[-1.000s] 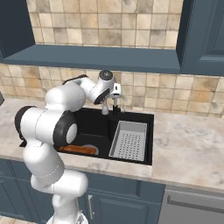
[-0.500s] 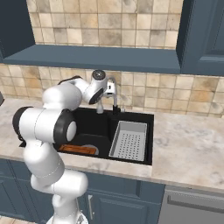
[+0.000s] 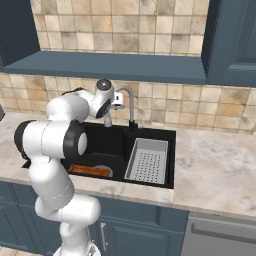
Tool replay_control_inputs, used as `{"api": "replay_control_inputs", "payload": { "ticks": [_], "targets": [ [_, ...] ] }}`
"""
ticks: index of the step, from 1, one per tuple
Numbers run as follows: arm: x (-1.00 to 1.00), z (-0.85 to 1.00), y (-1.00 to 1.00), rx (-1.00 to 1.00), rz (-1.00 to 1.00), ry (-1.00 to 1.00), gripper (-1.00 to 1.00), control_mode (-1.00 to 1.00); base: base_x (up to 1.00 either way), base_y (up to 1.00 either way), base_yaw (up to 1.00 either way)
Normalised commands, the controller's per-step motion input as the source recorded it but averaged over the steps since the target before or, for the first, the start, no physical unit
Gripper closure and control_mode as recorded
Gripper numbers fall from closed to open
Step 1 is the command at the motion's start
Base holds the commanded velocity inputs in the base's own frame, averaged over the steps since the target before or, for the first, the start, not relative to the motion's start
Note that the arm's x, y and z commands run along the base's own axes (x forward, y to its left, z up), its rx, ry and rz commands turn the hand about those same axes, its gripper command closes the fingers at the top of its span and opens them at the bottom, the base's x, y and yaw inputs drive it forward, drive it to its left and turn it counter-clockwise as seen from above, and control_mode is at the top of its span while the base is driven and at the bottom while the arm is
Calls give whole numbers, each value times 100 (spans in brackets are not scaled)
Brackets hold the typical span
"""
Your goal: Turn on the sink faucet with hot water and rinse the cutting board for ten seconds, then turn off the faucet. Push the cutting board to reach the water if necessary.
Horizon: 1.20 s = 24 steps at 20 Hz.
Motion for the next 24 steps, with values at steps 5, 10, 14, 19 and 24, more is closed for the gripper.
{"api": "replay_control_inputs", "payload": {
  "ticks": [5,10,14,19,24],
  "targets": [
    [25,-9,43,0,0,0,-100,-100,0,0,0],
    [20,-6,27,0,-2,0,-100,-100,0,0,0],
    [3,0,5,0,-2,0,-100,-100,0,0,0],
    [0,1,0,0,-6,0,-100,-100,0,0,0],
    [-6,19,0,0,-8,-1,-100,-100,0,0,0]
  ]
}}
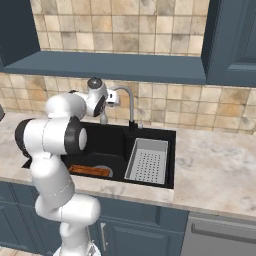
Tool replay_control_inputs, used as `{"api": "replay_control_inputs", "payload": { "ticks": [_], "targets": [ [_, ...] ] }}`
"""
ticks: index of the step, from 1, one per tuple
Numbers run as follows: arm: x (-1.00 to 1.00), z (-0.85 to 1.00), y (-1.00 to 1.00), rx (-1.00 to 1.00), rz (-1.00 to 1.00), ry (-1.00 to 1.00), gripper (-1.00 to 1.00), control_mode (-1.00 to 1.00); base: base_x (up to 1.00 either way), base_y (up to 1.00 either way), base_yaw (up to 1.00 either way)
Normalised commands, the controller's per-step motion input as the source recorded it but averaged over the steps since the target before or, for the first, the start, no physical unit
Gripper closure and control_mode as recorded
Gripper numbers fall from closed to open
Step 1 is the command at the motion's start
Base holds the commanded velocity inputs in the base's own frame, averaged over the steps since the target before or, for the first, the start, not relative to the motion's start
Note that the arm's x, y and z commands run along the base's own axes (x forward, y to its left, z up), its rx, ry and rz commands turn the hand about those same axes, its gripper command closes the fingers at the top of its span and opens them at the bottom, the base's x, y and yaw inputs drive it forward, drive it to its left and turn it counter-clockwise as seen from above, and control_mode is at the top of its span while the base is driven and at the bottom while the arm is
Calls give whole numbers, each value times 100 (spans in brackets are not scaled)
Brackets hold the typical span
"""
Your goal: Turn on the sink faucet with hot water and rinse the cutting board for ten seconds, then turn off the faucet. Push the cutting board to reach the water if necessary.
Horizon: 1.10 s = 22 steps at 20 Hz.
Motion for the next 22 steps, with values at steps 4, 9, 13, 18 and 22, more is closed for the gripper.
{"api": "replay_control_inputs", "payload": {
  "ticks": [4,9,13,18,22],
  "targets": [
    [-17,29,0,0,-8,-3,-100,-100,0,0,0],
    [-26,17,0,0,-6,-3,-100,-100,0,0,0],
    [-45,1,0,0,-1,-4,-100,-100,0,0,0],
    [-41,5,-17,0,0,-5,-100,-100,0,0,0],
    [-14,8,-47,0,0,-4,-100,-100,0,0,0]
  ]
}}
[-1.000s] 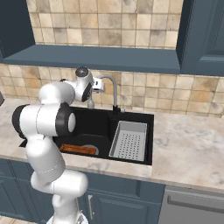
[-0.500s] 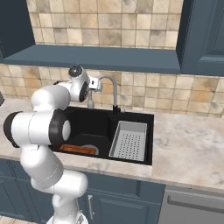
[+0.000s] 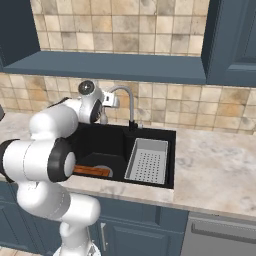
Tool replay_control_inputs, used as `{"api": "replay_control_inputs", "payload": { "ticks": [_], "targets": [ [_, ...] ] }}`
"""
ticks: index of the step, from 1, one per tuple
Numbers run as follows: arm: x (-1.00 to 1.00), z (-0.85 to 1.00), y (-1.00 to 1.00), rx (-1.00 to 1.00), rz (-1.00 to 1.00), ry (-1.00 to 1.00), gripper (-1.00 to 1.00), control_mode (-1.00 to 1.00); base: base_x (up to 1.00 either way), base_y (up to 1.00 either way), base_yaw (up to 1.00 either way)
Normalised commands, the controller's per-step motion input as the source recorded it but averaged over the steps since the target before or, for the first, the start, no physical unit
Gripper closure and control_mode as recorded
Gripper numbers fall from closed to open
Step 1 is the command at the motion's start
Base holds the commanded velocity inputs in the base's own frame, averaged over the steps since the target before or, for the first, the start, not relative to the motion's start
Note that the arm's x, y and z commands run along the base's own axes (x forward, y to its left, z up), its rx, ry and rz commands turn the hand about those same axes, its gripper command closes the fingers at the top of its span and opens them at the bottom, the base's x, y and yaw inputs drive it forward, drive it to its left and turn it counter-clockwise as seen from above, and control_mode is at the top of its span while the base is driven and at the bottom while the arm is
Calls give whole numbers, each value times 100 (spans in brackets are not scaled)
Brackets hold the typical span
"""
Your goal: Turn on the sink faucet with hot water and rinse the cutting board for ten seconds, then turn off the faucet. Push the cutting board to reach the water if necessary.
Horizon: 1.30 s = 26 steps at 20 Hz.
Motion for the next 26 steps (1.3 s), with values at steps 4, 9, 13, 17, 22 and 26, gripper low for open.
{"api": "replay_control_inputs", "payload": {
  "ticks": [4,9,13,17,22,26],
  "targets": [
    [-13,8,-62,0,0,-8,-100,-100,0,0,0],
    [-4,1,-67,1,0,-9,-100,-100,0,0,0],
    [0,0,-64,0,0,-8,-100,-100,0,0,0],
    [0,0,-56,0,0,-8,-100,-100,0,0,0],
    [0,-12,-39,0,0,-11,-100,-100,0,0,0],
    [0,-19,-28,0,0,-14,-100,-100,0,0,0]
  ]
}}
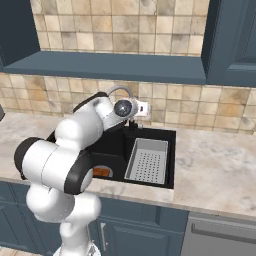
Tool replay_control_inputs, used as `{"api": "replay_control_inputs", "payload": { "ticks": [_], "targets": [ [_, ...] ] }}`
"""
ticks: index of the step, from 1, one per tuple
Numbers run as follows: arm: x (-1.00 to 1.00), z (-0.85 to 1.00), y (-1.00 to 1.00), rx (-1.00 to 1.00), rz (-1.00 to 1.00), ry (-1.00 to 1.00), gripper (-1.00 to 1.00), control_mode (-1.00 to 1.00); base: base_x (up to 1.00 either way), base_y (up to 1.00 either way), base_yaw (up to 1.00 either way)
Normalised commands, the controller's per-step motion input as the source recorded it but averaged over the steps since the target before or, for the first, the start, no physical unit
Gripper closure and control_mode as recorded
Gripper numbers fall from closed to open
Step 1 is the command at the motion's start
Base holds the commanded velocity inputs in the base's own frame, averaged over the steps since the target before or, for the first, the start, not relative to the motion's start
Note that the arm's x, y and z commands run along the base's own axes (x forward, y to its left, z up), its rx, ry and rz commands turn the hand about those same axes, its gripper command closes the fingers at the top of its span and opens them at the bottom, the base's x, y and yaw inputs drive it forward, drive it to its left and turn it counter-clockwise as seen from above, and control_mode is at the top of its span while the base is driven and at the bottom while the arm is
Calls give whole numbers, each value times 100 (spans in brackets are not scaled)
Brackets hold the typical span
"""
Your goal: Turn on the sink faucet with hot water and rinse the cutting board for ten seconds, then turn off the faucet. Push the cutting board to reach the water if necessary.
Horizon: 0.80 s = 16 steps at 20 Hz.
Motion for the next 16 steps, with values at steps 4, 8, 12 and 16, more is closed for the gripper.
{"api": "replay_control_inputs", "payload": {
  "ticks": [4,8,12,16],
  "targets": [
    [0,-23,-24,0,1,-16,-100,-100,0,0,0],
    [0,-37,-19,0,0,-9,-100,-100,0,0,0],
    [0,-32,-9,0,0,-1,-100,-100,0,0,0],
    [0,-26,-2,0,0,0,-100,-100,0,0,0]
  ]
}}
